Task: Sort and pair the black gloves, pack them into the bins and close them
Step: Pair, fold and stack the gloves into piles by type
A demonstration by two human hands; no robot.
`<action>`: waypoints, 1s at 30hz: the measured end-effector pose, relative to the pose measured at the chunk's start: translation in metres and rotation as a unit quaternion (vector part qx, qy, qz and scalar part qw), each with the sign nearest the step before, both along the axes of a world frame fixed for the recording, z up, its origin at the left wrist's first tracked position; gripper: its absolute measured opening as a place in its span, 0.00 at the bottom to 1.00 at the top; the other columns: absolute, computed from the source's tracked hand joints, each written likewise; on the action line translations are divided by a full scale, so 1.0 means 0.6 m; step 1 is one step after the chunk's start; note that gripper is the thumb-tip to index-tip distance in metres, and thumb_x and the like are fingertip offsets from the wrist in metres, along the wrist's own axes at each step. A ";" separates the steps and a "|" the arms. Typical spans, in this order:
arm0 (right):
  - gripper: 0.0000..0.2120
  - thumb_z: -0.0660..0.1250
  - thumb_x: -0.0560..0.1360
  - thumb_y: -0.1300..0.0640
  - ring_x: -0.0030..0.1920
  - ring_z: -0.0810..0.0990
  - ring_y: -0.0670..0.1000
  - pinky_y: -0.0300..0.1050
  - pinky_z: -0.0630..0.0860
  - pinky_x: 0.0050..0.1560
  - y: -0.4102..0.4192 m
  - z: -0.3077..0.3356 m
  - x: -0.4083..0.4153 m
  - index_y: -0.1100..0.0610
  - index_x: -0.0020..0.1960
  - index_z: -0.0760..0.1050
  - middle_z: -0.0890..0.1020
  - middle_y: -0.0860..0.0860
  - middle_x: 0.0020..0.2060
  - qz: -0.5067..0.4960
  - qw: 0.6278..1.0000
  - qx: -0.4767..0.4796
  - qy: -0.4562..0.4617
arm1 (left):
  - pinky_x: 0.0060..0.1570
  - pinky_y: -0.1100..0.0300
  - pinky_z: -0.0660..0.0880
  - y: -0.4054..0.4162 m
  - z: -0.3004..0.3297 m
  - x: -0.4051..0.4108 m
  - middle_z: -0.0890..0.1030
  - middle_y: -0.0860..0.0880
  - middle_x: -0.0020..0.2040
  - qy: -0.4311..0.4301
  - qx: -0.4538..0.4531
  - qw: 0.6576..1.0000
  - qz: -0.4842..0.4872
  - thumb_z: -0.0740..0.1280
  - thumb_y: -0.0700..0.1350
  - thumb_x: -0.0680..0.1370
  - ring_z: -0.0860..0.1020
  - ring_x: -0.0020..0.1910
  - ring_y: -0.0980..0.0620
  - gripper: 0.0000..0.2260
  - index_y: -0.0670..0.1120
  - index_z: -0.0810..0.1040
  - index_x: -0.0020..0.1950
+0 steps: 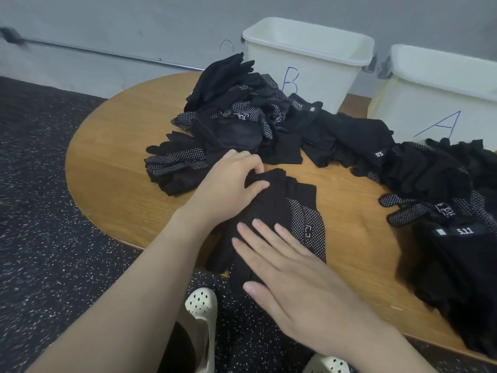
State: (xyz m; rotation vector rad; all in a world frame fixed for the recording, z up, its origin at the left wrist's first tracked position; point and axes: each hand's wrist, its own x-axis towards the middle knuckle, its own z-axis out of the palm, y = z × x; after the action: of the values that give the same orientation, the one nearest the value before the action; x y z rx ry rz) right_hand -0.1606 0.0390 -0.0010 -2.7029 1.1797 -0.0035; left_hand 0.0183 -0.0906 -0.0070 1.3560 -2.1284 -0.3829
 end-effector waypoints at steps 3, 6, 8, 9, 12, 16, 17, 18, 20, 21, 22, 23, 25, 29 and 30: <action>0.29 0.42 0.87 0.41 0.82 0.36 0.46 0.48 0.37 0.80 0.021 0.000 0.000 0.52 0.85 0.47 0.45 0.46 0.83 0.026 0.999 -0.016 0.015 | 0.51 0.52 0.71 0.005 0.002 -0.001 0.76 0.53 0.44 -0.007 -0.012 1.000 0.002 0.71 0.47 0.81 0.72 0.49 0.48 0.08 0.45 0.76 0.49; 0.28 0.46 0.87 0.42 0.83 0.46 0.47 0.48 0.46 0.79 0.037 0.001 -0.001 0.53 0.83 0.56 0.54 0.47 0.83 0.028 0.999 -0.032 0.013 | 0.50 0.54 0.69 0.008 0.002 -0.001 0.71 0.59 0.41 -0.002 -0.031 1.000 0.005 0.71 0.46 0.81 0.71 0.47 0.49 0.07 0.44 0.76 0.50; 0.28 0.47 0.87 0.41 0.83 0.49 0.46 0.46 0.48 0.80 0.046 0.001 -0.004 0.51 0.82 0.60 0.57 0.46 0.82 0.028 0.999 -0.032 -0.006 | 0.50 0.55 0.69 0.010 0.001 -0.003 0.69 0.60 0.40 -0.001 -0.040 0.999 0.008 0.70 0.46 0.81 0.72 0.47 0.49 0.07 0.44 0.76 0.51; 0.27 0.47 0.87 0.40 0.83 0.49 0.45 0.45 0.48 0.80 0.051 0.001 -0.007 0.50 0.82 0.61 0.57 0.45 0.82 0.027 0.999 -0.027 -0.019 | 0.50 0.54 0.69 0.010 0.001 -0.003 0.70 0.59 0.41 0.000 -0.043 0.999 0.011 0.70 0.46 0.81 0.73 0.47 0.49 0.07 0.44 0.76 0.52; 0.28 0.49 0.86 0.38 0.82 0.49 0.43 0.43 0.47 0.80 0.060 -0.001 -0.015 0.49 0.82 0.61 0.57 0.45 0.82 -0.005 0.998 -0.027 -0.060 | 0.50 0.52 0.71 0.011 0.002 -0.002 0.76 0.53 0.44 0.010 -0.042 0.999 0.027 0.70 0.48 0.81 0.74 0.46 0.49 0.08 0.45 0.76 0.53; 0.30 0.46 0.86 0.36 0.82 0.46 0.41 0.43 0.44 0.81 0.053 -0.002 -0.023 0.48 0.83 0.57 0.55 0.44 0.83 -0.085 0.992 -0.034 -0.083 | 0.53 0.48 0.75 0.012 0.005 0.005 0.79 0.50 0.48 0.024 -0.039 0.998 0.043 0.71 0.49 0.81 0.76 0.47 0.50 0.07 0.47 0.77 0.53; 0.30 0.44 0.86 0.35 0.82 0.44 0.40 0.42 0.42 0.81 0.049 -0.003 -0.025 0.48 0.83 0.55 0.53 0.43 0.83 -0.098 0.991 -0.032 -0.081 | 0.53 0.48 0.76 0.015 0.007 0.008 0.80 0.50 0.48 0.029 -0.042 0.998 0.044 0.71 0.48 0.81 0.75 0.46 0.51 0.06 0.48 0.78 0.54; 0.31 0.42 0.85 0.34 0.81 0.42 0.39 0.43 0.42 0.81 0.046 -0.004 -0.027 0.47 0.83 0.55 0.52 0.43 0.83 -0.105 0.991 -0.029 -0.076 | 0.53 0.48 0.76 0.019 0.009 0.011 0.80 0.50 0.49 0.034 -0.047 0.997 0.044 0.71 0.48 0.80 0.75 0.45 0.52 0.06 0.49 0.80 0.55; 0.32 0.39 0.85 0.33 0.81 0.41 0.39 0.45 0.43 0.82 0.042 -0.007 -0.029 0.48 0.83 0.54 0.51 0.43 0.83 -0.110 0.991 -0.026 -0.065 | 0.53 0.47 0.78 0.030 0.013 0.016 0.81 0.50 0.49 0.051 -0.061 0.996 0.043 0.72 0.47 0.80 0.78 0.46 0.52 0.07 0.50 0.83 0.58; 0.33 0.38 0.84 0.33 0.81 0.41 0.39 0.45 0.43 0.82 0.042 -0.009 -0.028 0.48 0.83 0.54 0.51 0.43 0.83 -0.112 0.992 -0.025 -0.061 | 0.53 0.47 0.78 0.036 0.016 0.018 0.82 0.50 0.49 0.059 -0.069 0.995 0.040 0.72 0.46 0.80 0.80 0.47 0.51 0.08 0.50 0.84 0.59; 0.34 0.37 0.84 0.33 0.81 0.40 0.39 0.44 0.42 0.82 0.043 -0.011 -0.027 0.48 0.84 0.53 0.50 0.43 0.83 -0.113 0.992 -0.027 -0.057 | 0.53 0.48 0.79 0.044 0.018 0.020 0.83 0.49 0.49 0.067 -0.076 0.994 0.036 0.73 0.46 0.80 0.81 0.47 0.50 0.09 0.50 0.85 0.60; 0.34 0.36 0.84 0.32 0.81 0.38 0.38 0.43 0.40 0.82 0.044 -0.013 -0.026 0.47 0.84 0.51 0.49 0.42 0.83 -0.114 0.992 -0.029 -0.054 | 0.53 0.48 0.79 0.052 0.021 0.022 0.83 0.50 0.49 0.072 -0.083 0.993 0.029 0.73 0.46 0.80 0.82 0.48 0.51 0.09 0.50 0.85 0.60; 0.34 0.36 0.83 0.32 0.80 0.36 0.38 0.41 0.37 0.81 0.045 -0.016 -0.024 0.46 0.84 0.49 0.46 0.41 0.83 -0.116 0.991 -0.034 -0.051 | 0.54 0.50 0.79 0.071 0.024 0.025 0.84 0.51 0.50 0.078 -0.098 0.992 0.017 0.73 0.45 0.79 0.82 0.50 0.52 0.10 0.50 0.86 0.60; 0.34 0.37 0.83 0.32 0.80 0.36 0.37 0.41 0.37 0.80 0.046 -0.020 -0.025 0.46 0.84 0.49 0.46 0.41 0.83 -0.118 0.990 -0.035 -0.062 | 0.53 0.61 0.78 0.113 0.021 0.035 0.83 0.57 0.48 0.087 -0.128 0.988 0.006 0.76 0.41 0.77 0.80 0.49 0.60 0.10 0.47 0.87 0.58; 0.34 0.37 0.83 0.31 0.80 0.36 0.37 0.41 0.37 0.80 0.046 -0.021 -0.026 0.46 0.84 0.50 0.46 0.41 0.83 -0.119 0.990 -0.036 -0.063 | 0.52 0.63 0.78 0.123 0.020 0.039 0.82 0.58 0.48 0.089 -0.126 0.988 0.004 0.77 0.40 0.76 0.79 0.48 0.61 0.10 0.46 0.87 0.57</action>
State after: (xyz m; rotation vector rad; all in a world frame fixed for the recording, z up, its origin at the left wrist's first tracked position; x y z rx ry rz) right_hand -0.1764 0.0666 -0.0135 -2.5590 1.4785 -0.2524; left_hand 0.0419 -0.0170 0.0049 1.1417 -1.9485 -0.2129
